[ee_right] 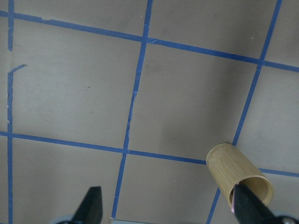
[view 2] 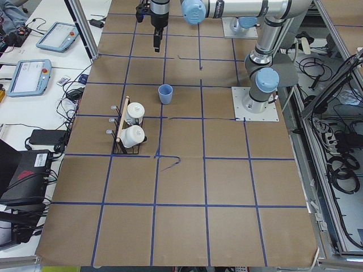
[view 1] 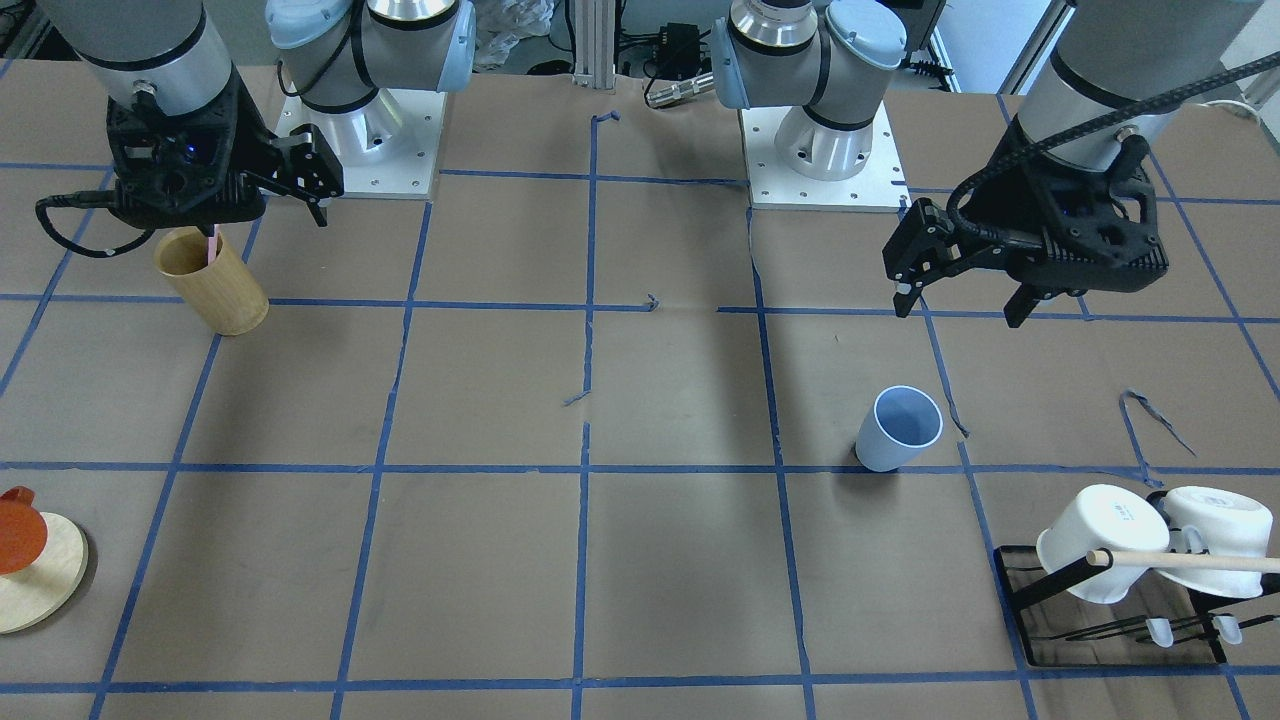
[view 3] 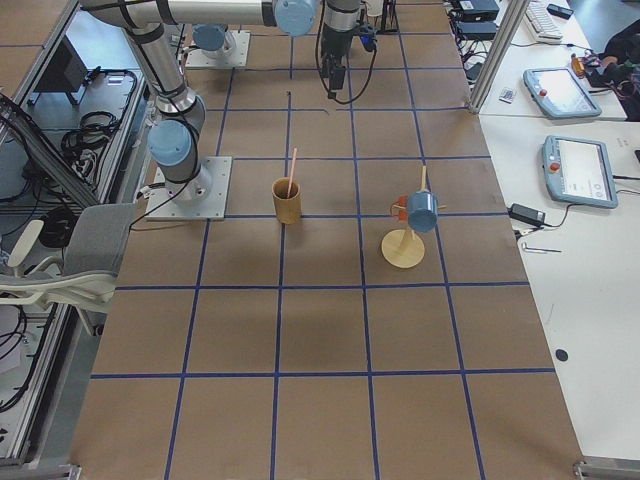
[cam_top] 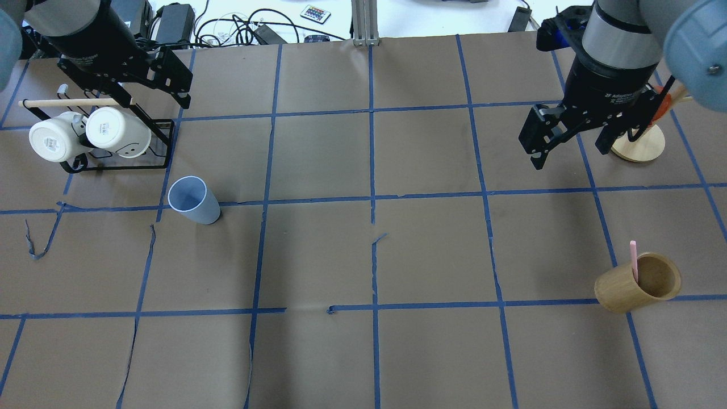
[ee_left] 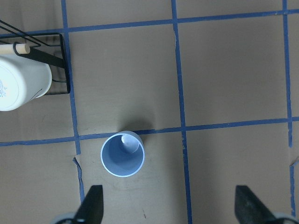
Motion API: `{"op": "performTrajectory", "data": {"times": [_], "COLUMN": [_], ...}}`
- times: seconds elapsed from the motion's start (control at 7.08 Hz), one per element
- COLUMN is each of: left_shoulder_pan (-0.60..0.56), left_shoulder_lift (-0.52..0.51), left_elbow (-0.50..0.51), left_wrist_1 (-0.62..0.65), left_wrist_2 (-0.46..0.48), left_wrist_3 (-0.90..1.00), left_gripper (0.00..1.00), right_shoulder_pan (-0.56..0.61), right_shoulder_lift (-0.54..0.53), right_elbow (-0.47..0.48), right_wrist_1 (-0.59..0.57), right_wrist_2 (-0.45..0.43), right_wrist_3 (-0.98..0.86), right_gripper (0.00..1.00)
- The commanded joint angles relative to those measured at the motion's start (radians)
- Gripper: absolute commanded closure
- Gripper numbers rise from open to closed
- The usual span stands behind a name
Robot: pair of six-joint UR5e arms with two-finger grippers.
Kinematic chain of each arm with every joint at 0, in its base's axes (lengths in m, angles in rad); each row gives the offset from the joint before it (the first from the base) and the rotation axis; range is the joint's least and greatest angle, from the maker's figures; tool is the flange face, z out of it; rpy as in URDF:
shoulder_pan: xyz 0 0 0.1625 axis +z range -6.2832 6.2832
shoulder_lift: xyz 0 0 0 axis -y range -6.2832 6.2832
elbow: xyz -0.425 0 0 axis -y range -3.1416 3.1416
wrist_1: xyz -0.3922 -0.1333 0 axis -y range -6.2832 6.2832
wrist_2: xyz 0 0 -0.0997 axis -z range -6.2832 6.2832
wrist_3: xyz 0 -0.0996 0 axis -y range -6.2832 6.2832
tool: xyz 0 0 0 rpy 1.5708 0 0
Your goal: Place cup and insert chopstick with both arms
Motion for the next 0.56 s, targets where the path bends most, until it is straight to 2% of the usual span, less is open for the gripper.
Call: {"op": "performTrajectory", "data": {"times": [0.0,0.42], "left_shoulder_pan": [0.000,0.000], "left_shoulder_lift": [0.000,0.003], "left_elbow": [0.000,0.000], "left_wrist_1": [0.002,0.001], "left_wrist_2": [0.000,-0.002], "left_wrist_3": [0.000,0.002], "left_gripper": [0.00,0.00], "right_shoulder_pan": [0.001,0.001], "right_shoulder_lift": [-0.002,0.003], "right_elbow": [-0.001,0.000], "right_wrist_1": [0.003,0.009], "right_wrist_2": [0.000,-0.007], "right_wrist_3": [-0.001,-0.002], "right_gripper": [0.00,0.00]}}
